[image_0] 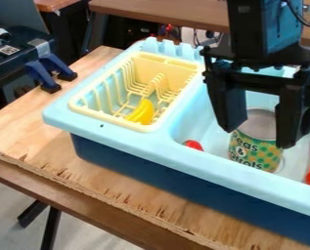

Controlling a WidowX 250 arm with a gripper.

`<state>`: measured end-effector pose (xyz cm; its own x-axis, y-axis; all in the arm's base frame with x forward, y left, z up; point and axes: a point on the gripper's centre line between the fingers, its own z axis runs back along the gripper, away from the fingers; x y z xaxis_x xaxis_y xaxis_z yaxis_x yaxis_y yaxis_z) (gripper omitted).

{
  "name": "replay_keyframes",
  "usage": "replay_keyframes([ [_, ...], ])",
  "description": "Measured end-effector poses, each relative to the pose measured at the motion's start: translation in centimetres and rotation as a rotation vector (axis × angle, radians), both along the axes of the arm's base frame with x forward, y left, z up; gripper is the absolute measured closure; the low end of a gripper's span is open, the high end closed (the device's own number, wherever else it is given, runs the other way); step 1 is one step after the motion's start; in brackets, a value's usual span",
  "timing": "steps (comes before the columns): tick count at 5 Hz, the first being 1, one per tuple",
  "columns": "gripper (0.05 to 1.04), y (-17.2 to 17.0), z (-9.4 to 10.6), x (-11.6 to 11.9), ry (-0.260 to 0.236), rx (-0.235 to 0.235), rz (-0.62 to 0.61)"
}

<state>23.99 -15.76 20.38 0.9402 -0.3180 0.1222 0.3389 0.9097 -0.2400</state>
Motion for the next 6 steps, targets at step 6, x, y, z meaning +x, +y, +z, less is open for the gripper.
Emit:
replay_keyframes([
  [6, 0.083, -0.9, -4.3, 8.2, -0.251, 0.063, 0.289],
])
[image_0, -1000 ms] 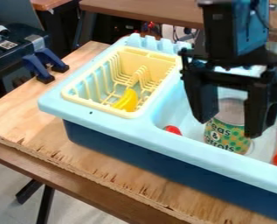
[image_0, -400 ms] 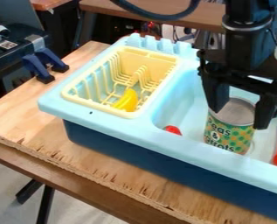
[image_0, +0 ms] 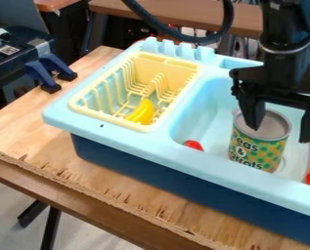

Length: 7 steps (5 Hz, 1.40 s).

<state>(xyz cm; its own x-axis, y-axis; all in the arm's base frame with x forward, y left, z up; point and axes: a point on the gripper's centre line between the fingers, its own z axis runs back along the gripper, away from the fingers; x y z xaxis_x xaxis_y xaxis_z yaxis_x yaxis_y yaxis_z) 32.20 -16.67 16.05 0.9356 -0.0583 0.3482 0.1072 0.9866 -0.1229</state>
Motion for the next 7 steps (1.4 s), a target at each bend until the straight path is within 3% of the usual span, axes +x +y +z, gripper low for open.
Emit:
replay_keyframes([
  [3, 0.083, -0.1, -1.3, 2.0, 0.049, 0.034, 0.026],
  [5, 0.083, -0.4, -2.7, 2.3, 0.108, 0.092, 0.025],
  [6, 0.083, -0.6, -2.9, 2.3, 0.123, 0.192, 0.044],
  [7, 0.083, -0.1, -3.0, 2.0, 0.143, 0.246, 0.044],
])
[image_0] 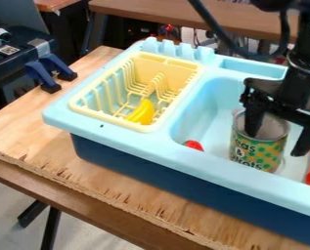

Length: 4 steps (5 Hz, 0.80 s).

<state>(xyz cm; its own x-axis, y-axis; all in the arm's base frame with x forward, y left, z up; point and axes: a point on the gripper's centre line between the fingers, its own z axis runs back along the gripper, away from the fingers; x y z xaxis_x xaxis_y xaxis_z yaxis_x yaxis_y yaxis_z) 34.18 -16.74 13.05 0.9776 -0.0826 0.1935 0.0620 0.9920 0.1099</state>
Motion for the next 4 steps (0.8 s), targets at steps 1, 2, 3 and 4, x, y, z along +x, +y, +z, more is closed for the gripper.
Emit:
replay_keyframes([
  [1, 0.083, 1.3, 0.0, 0.1, 0.028, 0.021, 0.019],
  [2, 0.083, 2.8, -0.2, 0.6, 0.04, 0.029, 0.033],
  [3, 0.083, 4.4, -0.4, 1.4, 0.046, 0.035, 0.056],
  [4, 0.083, 5.3, -0.4, 3.0, 0.044, 0.038, 0.06],
])
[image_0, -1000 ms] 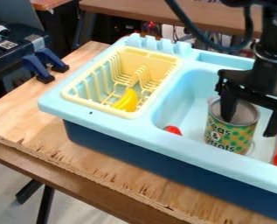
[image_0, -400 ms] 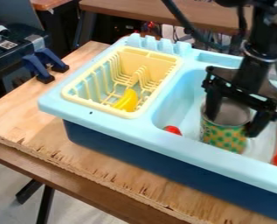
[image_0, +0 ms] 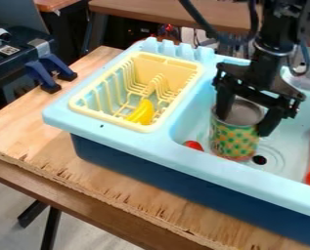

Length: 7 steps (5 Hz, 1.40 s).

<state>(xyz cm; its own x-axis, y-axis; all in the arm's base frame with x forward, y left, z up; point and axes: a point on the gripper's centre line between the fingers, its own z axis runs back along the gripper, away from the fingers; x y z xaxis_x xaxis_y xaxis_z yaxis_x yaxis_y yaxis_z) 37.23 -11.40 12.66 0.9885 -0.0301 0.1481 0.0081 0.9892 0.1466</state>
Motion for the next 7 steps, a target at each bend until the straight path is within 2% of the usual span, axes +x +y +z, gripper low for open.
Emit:
replay_keyframes([
  [2, 0.083, 0.4, 0.3, 3.1, -0.032, 0.017, -0.006],
  [3, 0.083, 0.6, 0.5, 3.3, -0.035, 0.022, -0.004],
  [5, 0.083, 1.1, 0.4, 2.5, -0.038, 0.034, 0.006],
  [6, 0.083, 0.6, 1.4, 1.3, -0.065, 0.021, 0.019],
  [7, 0.083, -0.5, 5.4, 0.3, -0.193, -0.037, 0.009],
])
